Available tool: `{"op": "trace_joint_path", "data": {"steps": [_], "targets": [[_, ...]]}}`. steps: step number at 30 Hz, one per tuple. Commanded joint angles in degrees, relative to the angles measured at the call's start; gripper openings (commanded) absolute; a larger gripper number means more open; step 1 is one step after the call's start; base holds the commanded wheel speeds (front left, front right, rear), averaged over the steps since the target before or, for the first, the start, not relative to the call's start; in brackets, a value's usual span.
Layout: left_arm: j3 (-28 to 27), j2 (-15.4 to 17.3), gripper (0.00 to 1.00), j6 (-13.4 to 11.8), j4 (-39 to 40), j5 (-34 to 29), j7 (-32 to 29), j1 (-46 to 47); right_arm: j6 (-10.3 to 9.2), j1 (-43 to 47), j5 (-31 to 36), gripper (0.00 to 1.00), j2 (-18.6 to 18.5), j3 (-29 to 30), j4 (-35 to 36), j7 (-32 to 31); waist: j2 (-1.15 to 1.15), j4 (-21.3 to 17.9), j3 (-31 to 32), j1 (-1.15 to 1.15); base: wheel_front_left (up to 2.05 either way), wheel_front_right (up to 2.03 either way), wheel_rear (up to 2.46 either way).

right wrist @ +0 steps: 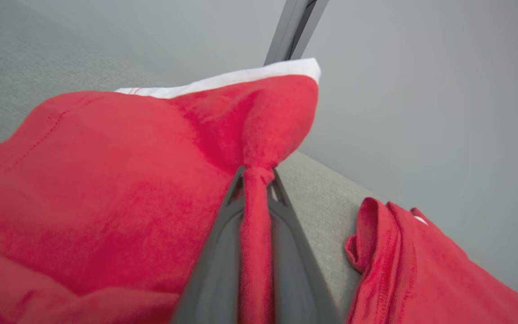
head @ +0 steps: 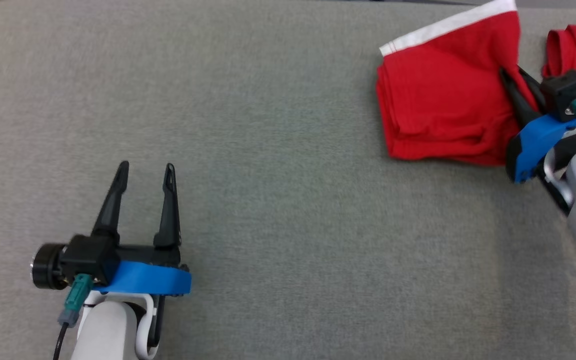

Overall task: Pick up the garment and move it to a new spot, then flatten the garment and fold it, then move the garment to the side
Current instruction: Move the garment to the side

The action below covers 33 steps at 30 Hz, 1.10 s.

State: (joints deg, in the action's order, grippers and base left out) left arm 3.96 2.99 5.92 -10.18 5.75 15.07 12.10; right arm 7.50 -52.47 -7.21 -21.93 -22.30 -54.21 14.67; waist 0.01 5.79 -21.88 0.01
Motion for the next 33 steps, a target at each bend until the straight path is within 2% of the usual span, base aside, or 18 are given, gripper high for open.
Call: {"op": "trace_joint_path", "data": {"steps": [1, 9, 14, 21, 25, 29, 30, 31, 33], "targets": [[-0.4, 0.2, 1.00, 0.1, 0.5, -0.4, 0.1, 1.1, -0.01, -1.2, -0.7, 0.00, -1.1, -0.5, 0.3, -0.2, -0.01, -0.8, -0.6, -0.01, 0.00, 0.00, 0.00], [-1.1, 3.1, 1.00, 0.8, 5.1, -1.9, 0.1, 3.7, -0.01, -8.1, -5.8, 0.00, -8.9, -2.1, 4.4, -2.7, -0.01, -8.8, -7.6, -0.01, 0.00, 0.00, 0.00], [-0.6, 5.9, 1.00, 1.1, 8.1, -2.8, 0.1, 5.8, -0.01, -11.6, -8.2, 0.00, -13.8, -2.3, 6.3, -4.5, -0.01, -12.3, -11.4, -0.01, 0.00, 0.00, 0.00], [0.4, 7.2, 1.00, 1.2, 11.0, -2.9, 0.1, 7.5, -0.01, -13.6, -10.2, 0.00, -20.2, -3.9, 7.5, -7.5, -0.01, -13.7, -13.6, -0.01, 0.00, 0.00, 0.00], [0.6, 7.6, 1.00, 1.3, 12.0, -2.6, 0.1, 7.5, -0.01, -14.6, -11.2, 0.00, -22.0, -4.9, 7.4, -9.3, -0.01, -13.7, -14.3, -0.01, 0.00, 0.00, 0.00], [0.3, 7.8, 1.00, 1.0, 12.6, -2.5, 0.1, 7.5, -0.01, -16.4, -10.3, 0.00, -22.2, -5.3, 6.3, -10.3, -0.01, -13.5, -15.3, -0.01, 0.00, 0.00, 0.00], [0.2, 7.9, 1.00, 0.9, 12.7, -2.5, 0.1, 7.6, -0.01, -16.8, -9.7, 0.04, -22.1, -5.5, 5.9, -10.5, -0.01, -13.4, -15.5, -0.01, 0.00, 0.00, 0.00], [0.2, 7.9, 1.00, 0.8, 12.8, -2.4, 0.1, 7.7, -0.01, -17.2, -9.1, 0.44, -22.1, -5.6, 5.5, -10.7, -0.01, -13.3, -15.6, -0.01, 0.00, 0.00, 0.00], [0.1, 7.8, 1.00, 0.7, 12.7, -2.4, 0.1, 7.6, -0.02, -18.4, -8.1, 1.00, -22.1, -4.6, 4.0, -11.1, -0.01, -13.0, -15.8, -0.01, 0.00, 0.00, 0.00]]}}
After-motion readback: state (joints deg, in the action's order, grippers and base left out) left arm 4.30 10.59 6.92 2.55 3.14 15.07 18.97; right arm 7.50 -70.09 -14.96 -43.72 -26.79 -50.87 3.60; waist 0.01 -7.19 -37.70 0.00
